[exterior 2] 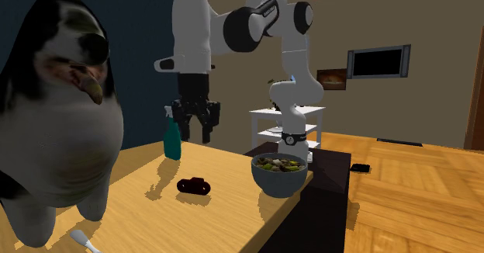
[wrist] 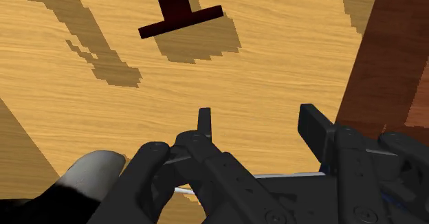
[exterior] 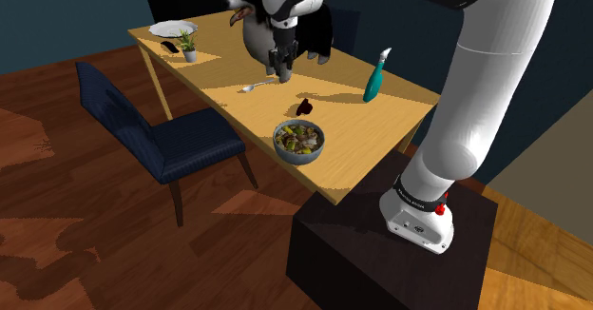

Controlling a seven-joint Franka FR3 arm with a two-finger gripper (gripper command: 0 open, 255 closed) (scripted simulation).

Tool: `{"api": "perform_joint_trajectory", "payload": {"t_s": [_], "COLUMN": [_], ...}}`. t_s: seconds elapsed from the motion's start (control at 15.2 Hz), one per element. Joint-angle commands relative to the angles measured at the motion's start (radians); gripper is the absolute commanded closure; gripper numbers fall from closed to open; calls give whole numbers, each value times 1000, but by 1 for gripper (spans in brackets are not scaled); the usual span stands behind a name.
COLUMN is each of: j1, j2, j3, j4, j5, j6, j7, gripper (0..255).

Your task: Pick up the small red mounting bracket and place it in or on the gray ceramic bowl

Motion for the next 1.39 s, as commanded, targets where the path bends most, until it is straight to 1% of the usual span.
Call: {"api": "perform_joint_trajectory", "payload": {"t_s": [0.0,0.4,0.79,1.32], "j1": [-8,-49,-102,-118], "j2": [-6,14,76,162], "j3": [-4,-21,-37,-27], "j4": [-53,-200,-301,-314], "j5": [-4,-12,-17,4], "j6": [41,189,335,432], "j7": [-29,-156,-292,-315], "gripper": [0,0,0,0]}}
